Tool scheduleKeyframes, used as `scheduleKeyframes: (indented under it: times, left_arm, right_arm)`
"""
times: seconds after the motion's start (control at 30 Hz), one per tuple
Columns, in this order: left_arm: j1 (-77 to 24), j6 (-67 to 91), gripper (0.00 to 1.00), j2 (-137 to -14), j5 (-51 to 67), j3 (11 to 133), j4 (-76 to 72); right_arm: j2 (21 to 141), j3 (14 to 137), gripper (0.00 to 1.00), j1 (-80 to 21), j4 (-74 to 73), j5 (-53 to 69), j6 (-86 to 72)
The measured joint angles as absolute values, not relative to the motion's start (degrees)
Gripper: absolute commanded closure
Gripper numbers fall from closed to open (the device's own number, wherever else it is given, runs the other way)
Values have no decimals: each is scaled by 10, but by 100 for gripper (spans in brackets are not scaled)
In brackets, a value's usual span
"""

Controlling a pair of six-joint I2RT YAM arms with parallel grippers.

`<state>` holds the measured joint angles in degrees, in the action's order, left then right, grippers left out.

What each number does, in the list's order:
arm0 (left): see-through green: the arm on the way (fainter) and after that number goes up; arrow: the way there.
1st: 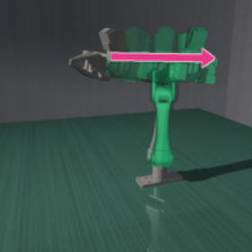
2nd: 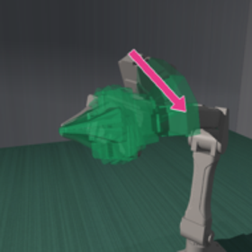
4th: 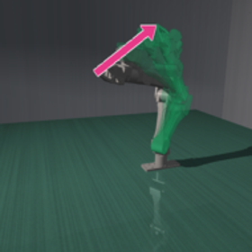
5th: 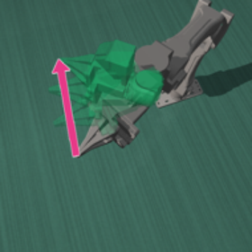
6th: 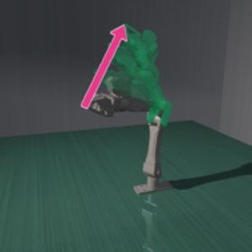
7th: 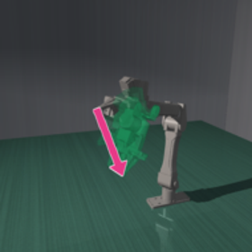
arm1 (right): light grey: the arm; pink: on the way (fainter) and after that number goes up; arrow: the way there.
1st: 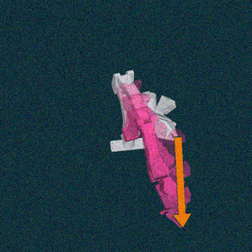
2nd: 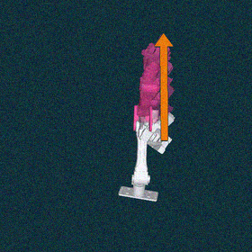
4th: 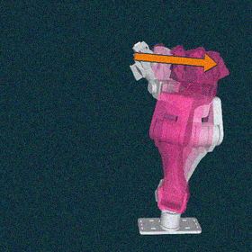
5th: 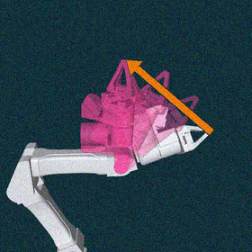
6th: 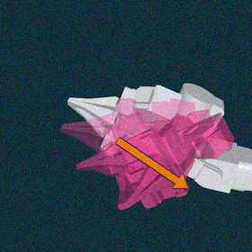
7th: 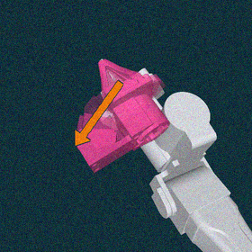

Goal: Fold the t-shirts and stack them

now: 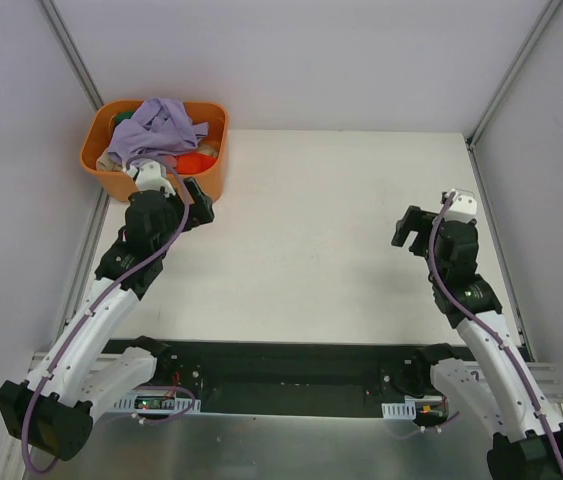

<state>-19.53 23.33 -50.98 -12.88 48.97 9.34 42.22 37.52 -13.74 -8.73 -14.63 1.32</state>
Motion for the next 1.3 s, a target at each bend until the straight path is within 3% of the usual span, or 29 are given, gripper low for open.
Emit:
scheduleKeyframes:
  times: [0.37,0.9,0.97,1.0,1.03,1.1,1.3]
  left_arm:
    - [-177,253,1,-567,-216,530,110]
    - [-32,225,1,-944,-277,890,131]
    - [-23,217,11,-1003,-277,933,139]
    - [-21,216,27,-1023,-277,945,142]
    - [-18,214,56,-1045,-278,956,149]
    - [-14,211,99,-1079,-283,969,167]
    - [-15,203,100,-1109,-292,1004,222]
  right_arm:
    - [372,324,4,-137,-45,-139,19]
    - [396,324,4,-137,-33,-145,25]
    - [397,324,4,-137,-33,-151,25]
    - [397,324,4,-137,-33,-154,25]
    - [398,324,4,-137,-33,-157,25]
    - [400,324,4,-137,-34,-162,25]
    - [404,324,4,-137,-37,-164,24]
